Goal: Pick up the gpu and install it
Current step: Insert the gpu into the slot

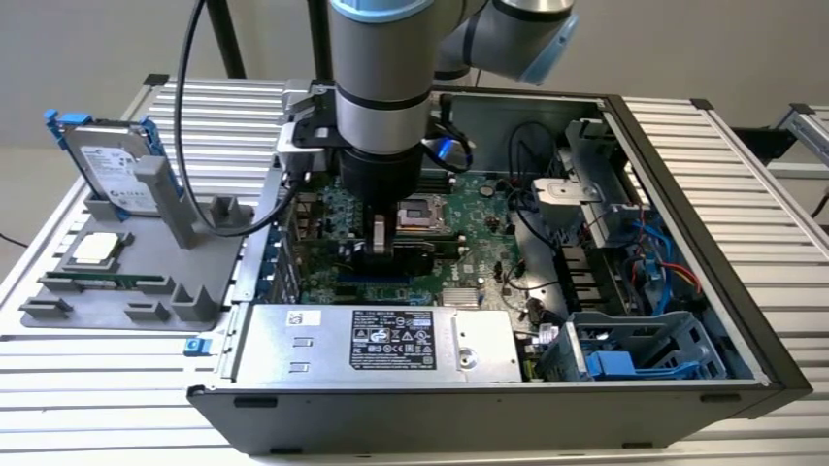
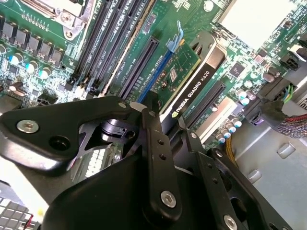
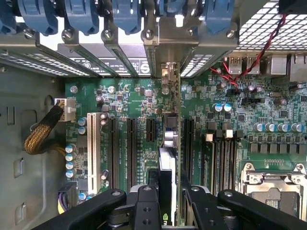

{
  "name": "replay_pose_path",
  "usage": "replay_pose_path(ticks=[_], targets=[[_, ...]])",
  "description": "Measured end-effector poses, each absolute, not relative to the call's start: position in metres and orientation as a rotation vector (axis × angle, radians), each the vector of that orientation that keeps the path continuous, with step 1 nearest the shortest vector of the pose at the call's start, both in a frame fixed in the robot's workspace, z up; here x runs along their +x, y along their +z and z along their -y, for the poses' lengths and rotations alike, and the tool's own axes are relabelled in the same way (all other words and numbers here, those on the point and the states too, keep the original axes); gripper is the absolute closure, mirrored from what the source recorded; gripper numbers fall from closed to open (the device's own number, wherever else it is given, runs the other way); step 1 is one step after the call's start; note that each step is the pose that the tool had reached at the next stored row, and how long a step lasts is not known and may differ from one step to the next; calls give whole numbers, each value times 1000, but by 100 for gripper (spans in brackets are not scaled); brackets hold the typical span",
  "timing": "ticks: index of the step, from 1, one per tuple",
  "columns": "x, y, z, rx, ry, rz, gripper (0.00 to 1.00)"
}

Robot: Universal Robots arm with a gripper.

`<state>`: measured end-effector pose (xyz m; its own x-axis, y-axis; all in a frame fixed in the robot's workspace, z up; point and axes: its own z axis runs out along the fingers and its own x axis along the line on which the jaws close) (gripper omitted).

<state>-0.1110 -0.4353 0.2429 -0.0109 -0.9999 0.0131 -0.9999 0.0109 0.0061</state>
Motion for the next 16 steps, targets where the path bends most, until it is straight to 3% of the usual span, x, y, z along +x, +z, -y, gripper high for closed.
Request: replay_pose_path(ticks=[16], targets=[[-111,241,436,2200,7,2224,100]])
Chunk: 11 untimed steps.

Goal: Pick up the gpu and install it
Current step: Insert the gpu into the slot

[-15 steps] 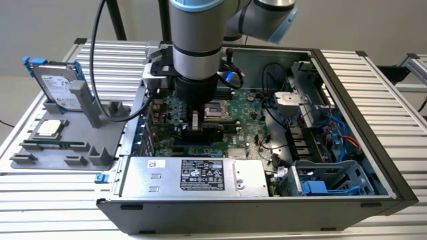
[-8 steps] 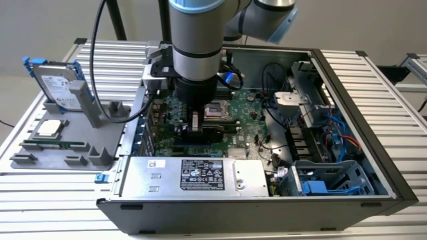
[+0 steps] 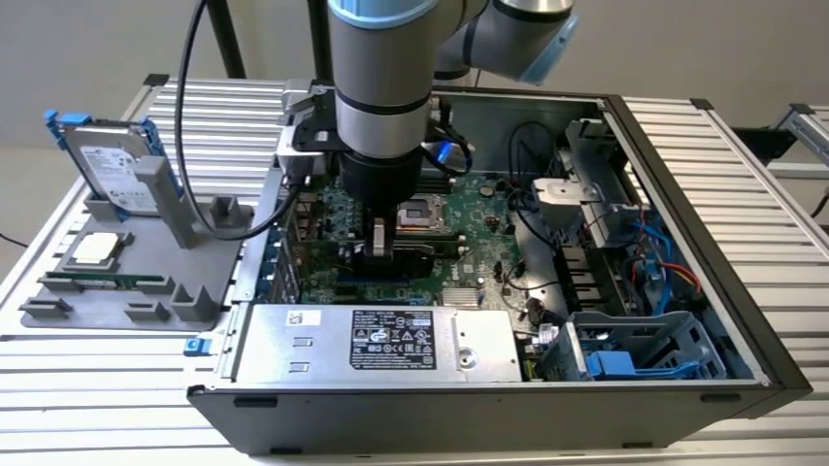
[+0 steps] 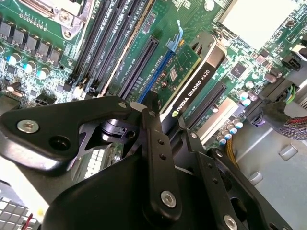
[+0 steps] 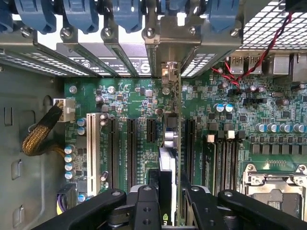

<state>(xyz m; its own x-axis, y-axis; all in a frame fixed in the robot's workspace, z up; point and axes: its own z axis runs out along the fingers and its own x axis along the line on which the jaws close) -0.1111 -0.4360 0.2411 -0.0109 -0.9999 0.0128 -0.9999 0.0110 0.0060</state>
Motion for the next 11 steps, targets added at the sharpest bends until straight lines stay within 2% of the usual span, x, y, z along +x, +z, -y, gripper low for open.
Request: replay_pose_path(ticks=[11], targets=[[-111,235,438,2203,8,2221,100]])
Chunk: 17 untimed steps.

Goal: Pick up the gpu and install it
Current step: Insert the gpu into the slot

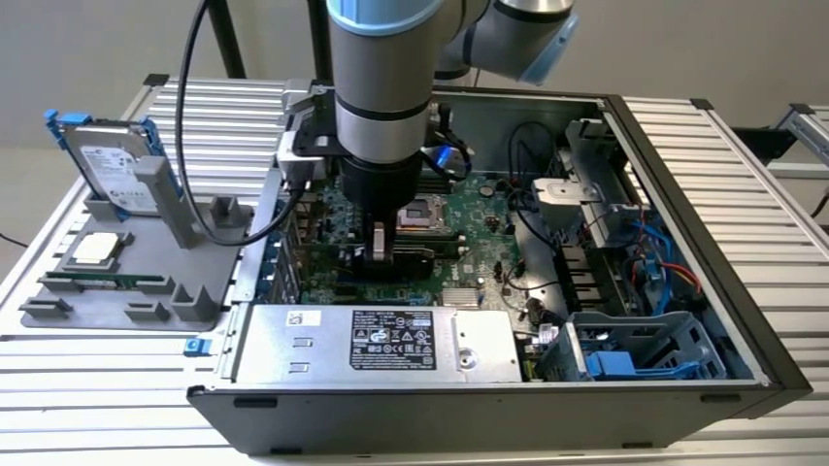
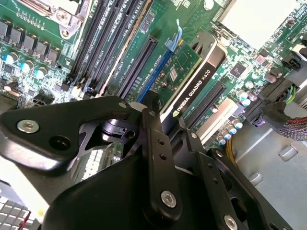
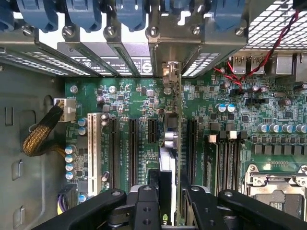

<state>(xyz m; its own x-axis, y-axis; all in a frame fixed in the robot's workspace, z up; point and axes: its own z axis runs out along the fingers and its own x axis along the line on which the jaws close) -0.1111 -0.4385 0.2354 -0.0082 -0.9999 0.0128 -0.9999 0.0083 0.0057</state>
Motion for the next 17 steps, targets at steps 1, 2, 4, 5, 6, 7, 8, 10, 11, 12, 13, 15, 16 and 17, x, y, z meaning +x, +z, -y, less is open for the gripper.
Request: replay_pose_path(ticks=[1,2,4,5,6,7,8,10,11,12,13,15,16,17], targets=[[-111,234,439,2203,8,2220,100],[-111,233,439,2202,8,2220,100],[-111,231,439,2202,8,2220,100],[-111,231,439,2203,8,2220,100],[-111,231,439,2204,8,2219,100],[-111,231,439,2205,8,2218,100],[-111,231,439,2206,8,2218,100],[-111,231,439,2208,8,2216,100],[-111,231,439,2208,8,2215,100],[-111,231,439,2209,8,2214,100],[-111,231,439,2210,8,2213,100],[-111,230,438,2214,7,2214,0],[-111,230,438,2214,7,2213,0],[-111,230,438,2214,8,2211,0]])
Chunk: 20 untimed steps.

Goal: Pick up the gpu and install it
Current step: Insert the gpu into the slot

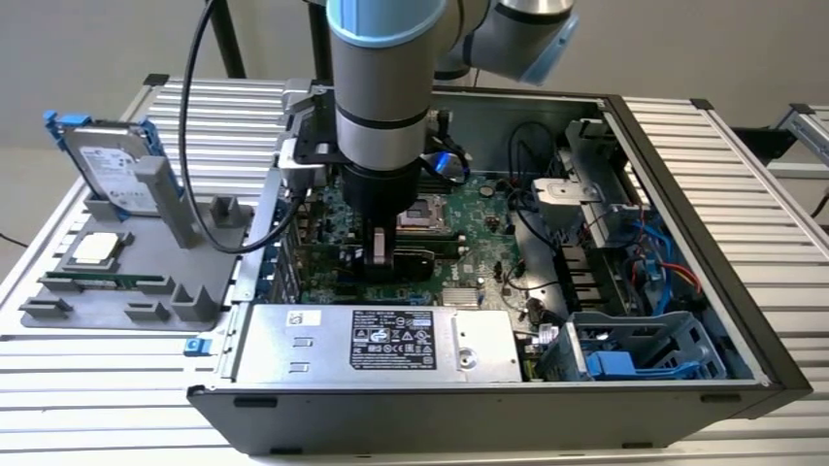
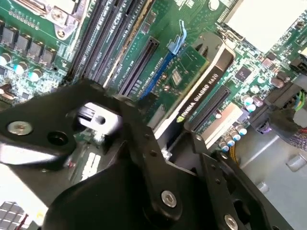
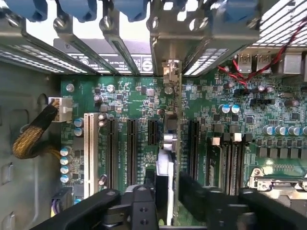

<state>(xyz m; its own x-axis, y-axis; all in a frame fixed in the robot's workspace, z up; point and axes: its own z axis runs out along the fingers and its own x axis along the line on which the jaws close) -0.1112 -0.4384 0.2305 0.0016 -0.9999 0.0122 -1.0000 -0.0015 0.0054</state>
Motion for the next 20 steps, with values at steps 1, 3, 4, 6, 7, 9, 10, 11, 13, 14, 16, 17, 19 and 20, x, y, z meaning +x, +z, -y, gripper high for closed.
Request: replay_pose_path(ticks=[1,3,4,6,7,9,10,11,13,14,16,17,19,20], targets=[[-111,231,439,2215,8,2209,0],[-111,231,439,2216,8,2208,0],[-111,231,439,2217,8,2207,0],[-111,232,439,2217,8,2206,0],[-111,237,439,2217,8,2206,0],[-111,246,439,2217,8,2207,0],[-111,250,439,2217,8,2207,0],[-111,255,438,2216,8,2208,0],[-111,264,438,2216,8,2208,0],[-111,268,439,2216,8,2208,0],[-111,277,439,2216,8,2207,0],[-111,279,438,2217,9,2208,0],[-111,286,438,2218,11,2209,0],[-111,291,438,2218,11,2209,0]])
